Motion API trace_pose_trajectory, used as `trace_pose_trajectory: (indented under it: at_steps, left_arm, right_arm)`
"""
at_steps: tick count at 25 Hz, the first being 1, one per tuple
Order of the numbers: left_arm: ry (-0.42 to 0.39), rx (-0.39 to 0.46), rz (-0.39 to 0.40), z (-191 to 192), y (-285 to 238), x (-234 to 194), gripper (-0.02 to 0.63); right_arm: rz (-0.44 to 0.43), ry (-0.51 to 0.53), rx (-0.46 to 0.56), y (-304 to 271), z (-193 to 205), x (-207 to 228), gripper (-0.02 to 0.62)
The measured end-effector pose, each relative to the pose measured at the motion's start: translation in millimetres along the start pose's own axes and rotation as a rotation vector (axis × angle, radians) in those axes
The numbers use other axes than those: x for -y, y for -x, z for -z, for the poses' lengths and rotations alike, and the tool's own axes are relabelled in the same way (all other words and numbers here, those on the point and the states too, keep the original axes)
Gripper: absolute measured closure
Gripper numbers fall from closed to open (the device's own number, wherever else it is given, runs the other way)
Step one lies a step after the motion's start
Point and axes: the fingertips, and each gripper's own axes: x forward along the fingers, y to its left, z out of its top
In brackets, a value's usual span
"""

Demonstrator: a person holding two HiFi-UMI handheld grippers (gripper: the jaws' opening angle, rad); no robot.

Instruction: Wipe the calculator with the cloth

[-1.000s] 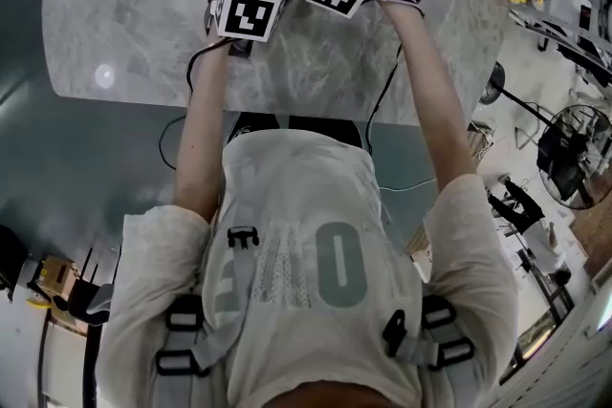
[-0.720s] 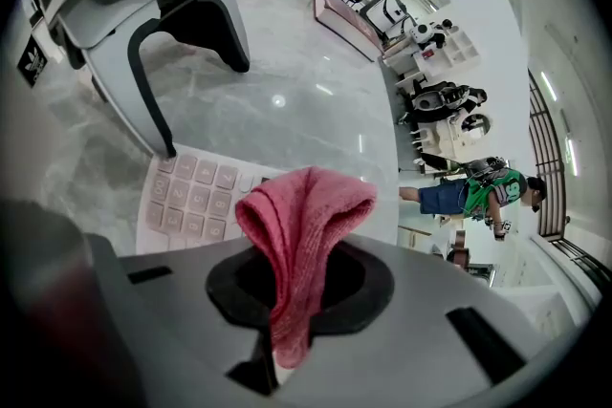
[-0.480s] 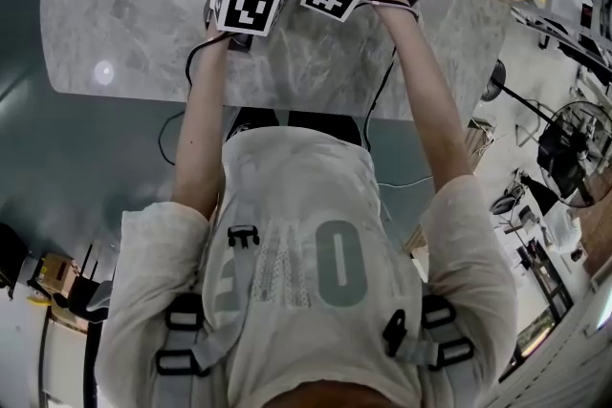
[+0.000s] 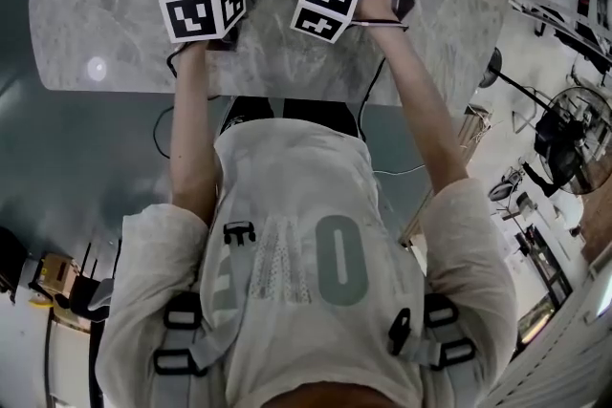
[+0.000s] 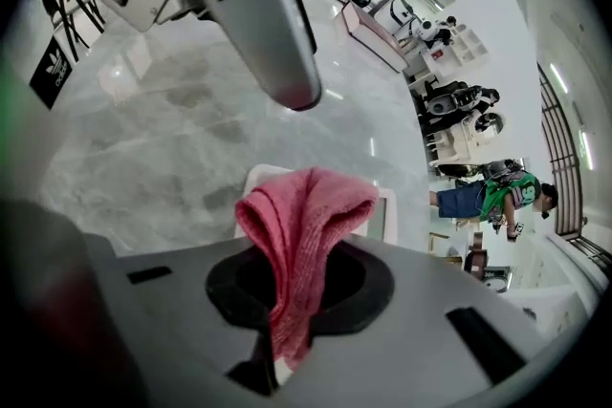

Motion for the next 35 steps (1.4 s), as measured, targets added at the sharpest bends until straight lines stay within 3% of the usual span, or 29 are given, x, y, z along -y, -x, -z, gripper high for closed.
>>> trace_pose_trajectory:
  at_steps: [7,24,28,35]
  left_arm:
    - [-0.022,0.044,0.001,-11.3,13.2,5.3,0.112]
    - [-0.052,0.068,0.014,-20.6,15.3,21.9,0.112]
    - [-0.080,0.093,0.009,-38.0,20.4,26.8,0.112]
    - [-0.127,0.177,0.039,-88.0,48.2,51.5,0.112]
  right_arm:
    - [-0.010,0.037,0.011,15.3,-6.1,-40.7,0.543]
    - [-0.006,0.038,0.016,15.6,-5.8,-41.9,0.543]
    - [-0.019,0.003,0.046,18.5,-6.3,-31.9,0.543]
    - [0.105,-0.071,0.083,62.5,-4.1,28.8,0.543]
